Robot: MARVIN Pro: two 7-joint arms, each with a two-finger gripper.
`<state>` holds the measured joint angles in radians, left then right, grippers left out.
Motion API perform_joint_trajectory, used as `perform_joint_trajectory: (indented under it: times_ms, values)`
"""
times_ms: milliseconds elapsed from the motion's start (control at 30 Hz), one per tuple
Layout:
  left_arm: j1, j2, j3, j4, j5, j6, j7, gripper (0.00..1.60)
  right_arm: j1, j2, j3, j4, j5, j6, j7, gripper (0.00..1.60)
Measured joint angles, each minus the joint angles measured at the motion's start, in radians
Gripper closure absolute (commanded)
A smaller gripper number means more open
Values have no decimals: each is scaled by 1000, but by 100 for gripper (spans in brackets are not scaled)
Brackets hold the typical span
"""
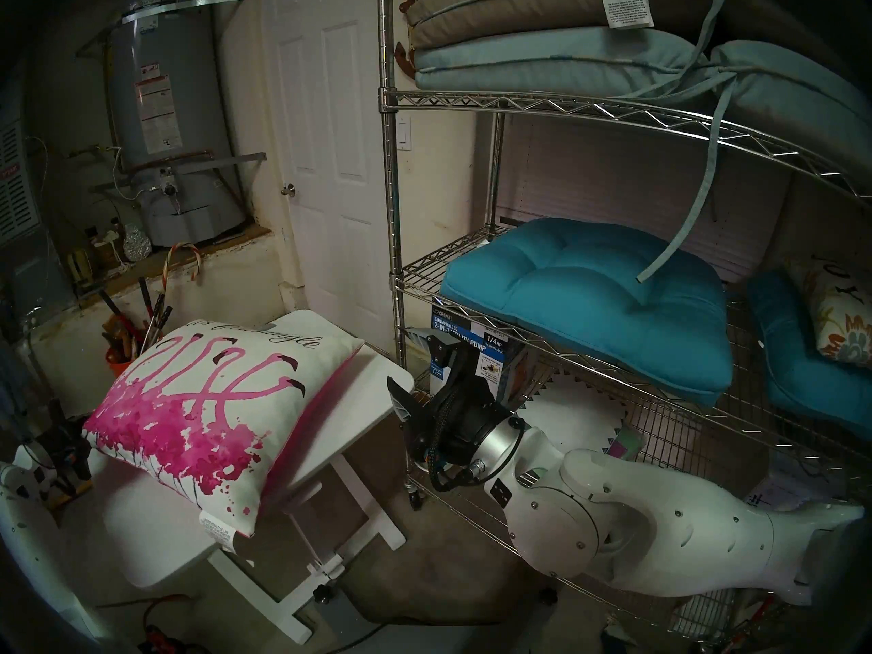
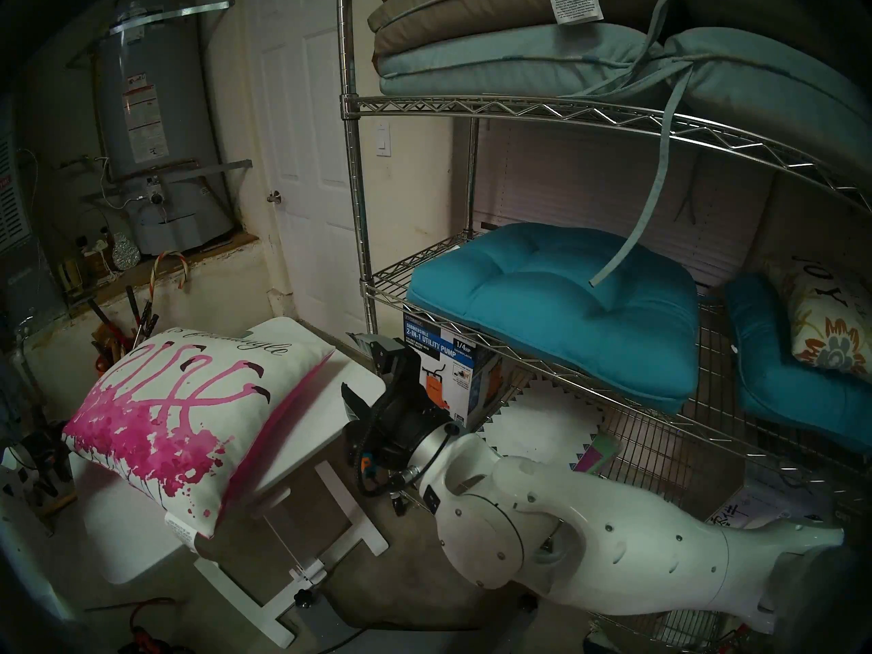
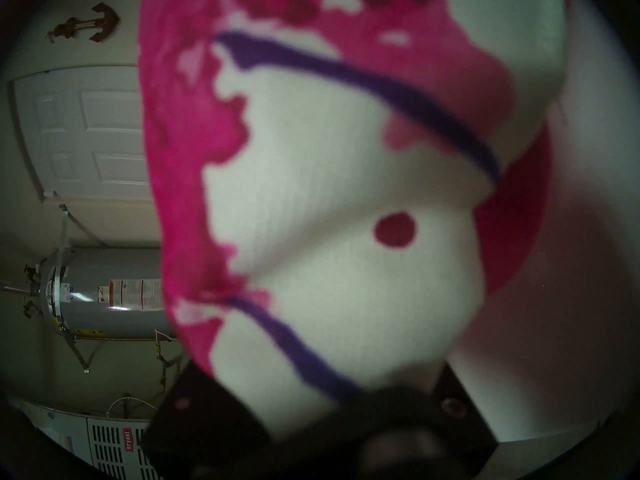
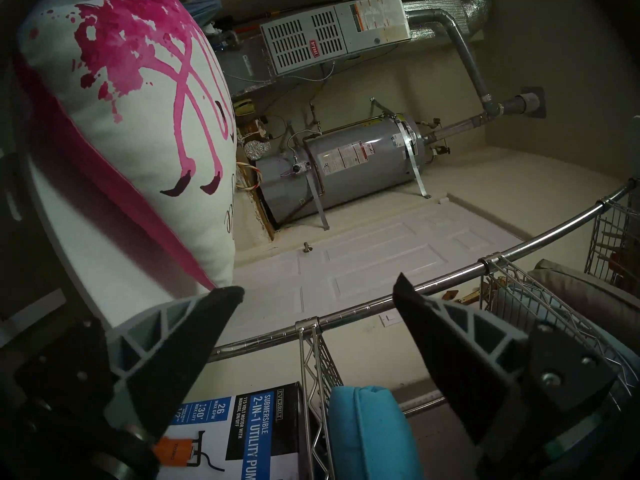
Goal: Take cushion off the shelf
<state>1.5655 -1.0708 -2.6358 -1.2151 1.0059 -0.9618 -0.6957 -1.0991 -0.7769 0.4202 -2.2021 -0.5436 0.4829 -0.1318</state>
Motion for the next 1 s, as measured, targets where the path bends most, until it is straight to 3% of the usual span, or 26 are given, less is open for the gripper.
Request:
perform_joint_trajectory:
  times_ms: [333, 767, 800, 833, 867, 1000]
  values:
    - [-77, 78, 6, 74, 37, 0, -16, 160, -9, -10, -15, 8, -3, 0, -1, 0]
    - [-218, 190, 134, 222, 115, 0, -18, 160, -42, -9, -20, 12, -7, 6, -20, 0]
    - [-229, 199, 145, 240, 120, 0, -16, 142, -45, -9, -20, 12, -8, 7, -22, 0]
    - [-237, 206, 154, 254, 124, 0, -14, 100, -47, -9, -19, 12, -8, 8, -24, 0]
    - [-247, 214, 164, 271, 128, 0, -11, 0, -49, -9, -19, 12, -8, 10, -26, 0]
    - [-283, 243, 199, 332, 145, 1, 5, 0, -58, -8, -17, 12, -11, 16, -35, 0]
